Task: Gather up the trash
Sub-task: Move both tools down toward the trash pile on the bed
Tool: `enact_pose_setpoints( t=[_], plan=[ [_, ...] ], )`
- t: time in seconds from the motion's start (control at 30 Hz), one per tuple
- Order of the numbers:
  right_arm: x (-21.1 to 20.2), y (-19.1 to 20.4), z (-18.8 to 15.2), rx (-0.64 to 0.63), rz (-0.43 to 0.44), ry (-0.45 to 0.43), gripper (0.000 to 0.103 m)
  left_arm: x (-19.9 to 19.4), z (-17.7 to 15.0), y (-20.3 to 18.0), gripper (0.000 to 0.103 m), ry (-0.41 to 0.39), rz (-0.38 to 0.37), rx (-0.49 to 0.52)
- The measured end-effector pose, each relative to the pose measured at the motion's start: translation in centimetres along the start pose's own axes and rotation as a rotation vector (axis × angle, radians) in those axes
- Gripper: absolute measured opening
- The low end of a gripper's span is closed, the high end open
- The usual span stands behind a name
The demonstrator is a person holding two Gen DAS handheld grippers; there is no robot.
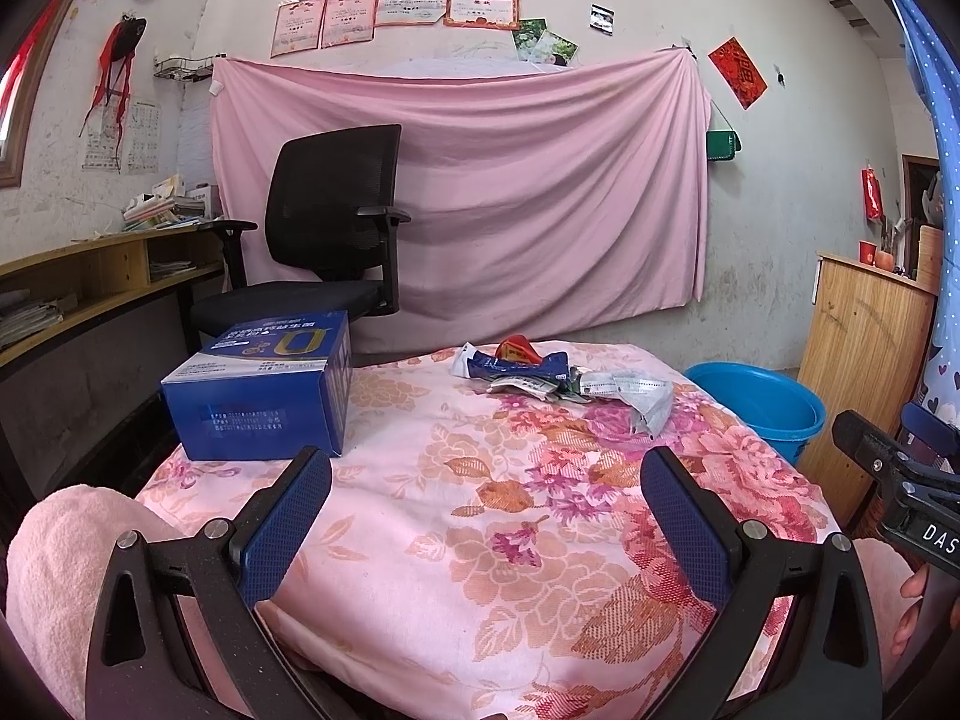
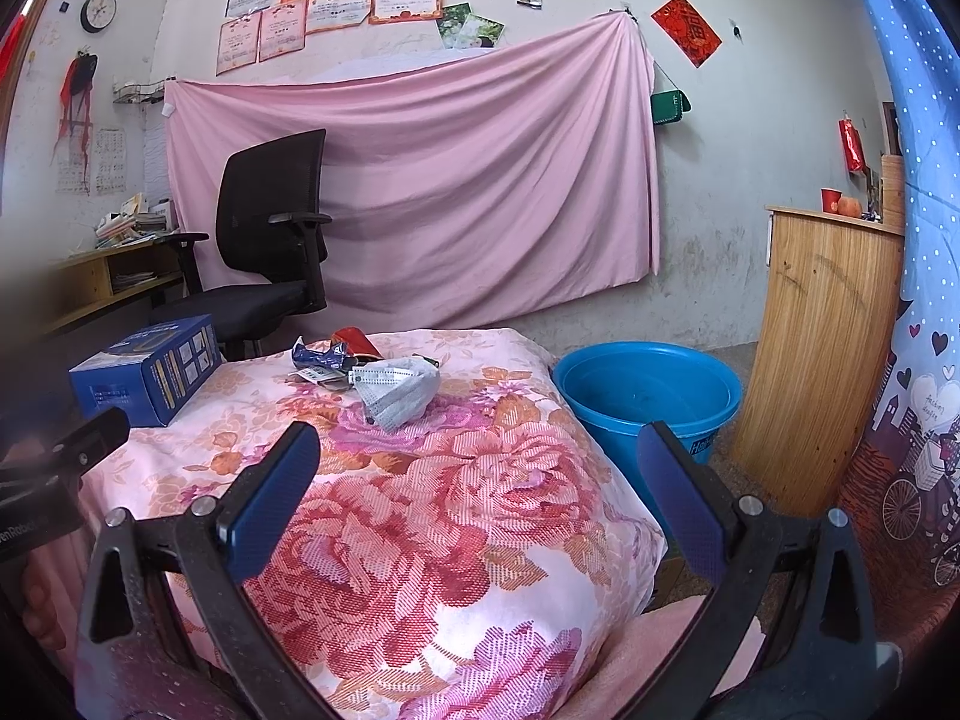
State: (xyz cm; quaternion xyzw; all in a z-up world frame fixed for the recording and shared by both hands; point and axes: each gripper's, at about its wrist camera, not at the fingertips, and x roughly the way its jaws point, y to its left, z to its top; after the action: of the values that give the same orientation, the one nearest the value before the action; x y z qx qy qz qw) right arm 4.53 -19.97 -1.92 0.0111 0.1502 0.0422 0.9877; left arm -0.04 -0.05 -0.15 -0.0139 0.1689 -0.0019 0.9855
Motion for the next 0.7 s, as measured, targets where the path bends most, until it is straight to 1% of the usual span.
enact_pose_setpoints(
  t=[0.3,0.53,0.7],
  plan=[
    [0.7,-0.2,0.2,0.021,0.017,0.030,0.103,0.3,0.2,0.1,0.101,0.004,0.005,-0.008],
    [1.4,-0.5,0.6,0.039,0.043,0.049,0.103,1.0,0.5,-0.5,0.101,0.004,0.008,0.021],
    [2.4,-0.8,1.5,0.035,0.071,0.047,0.103,2.0,1.6,-0.5,0.101,-0.012,0.012,0.036]
  ],
)
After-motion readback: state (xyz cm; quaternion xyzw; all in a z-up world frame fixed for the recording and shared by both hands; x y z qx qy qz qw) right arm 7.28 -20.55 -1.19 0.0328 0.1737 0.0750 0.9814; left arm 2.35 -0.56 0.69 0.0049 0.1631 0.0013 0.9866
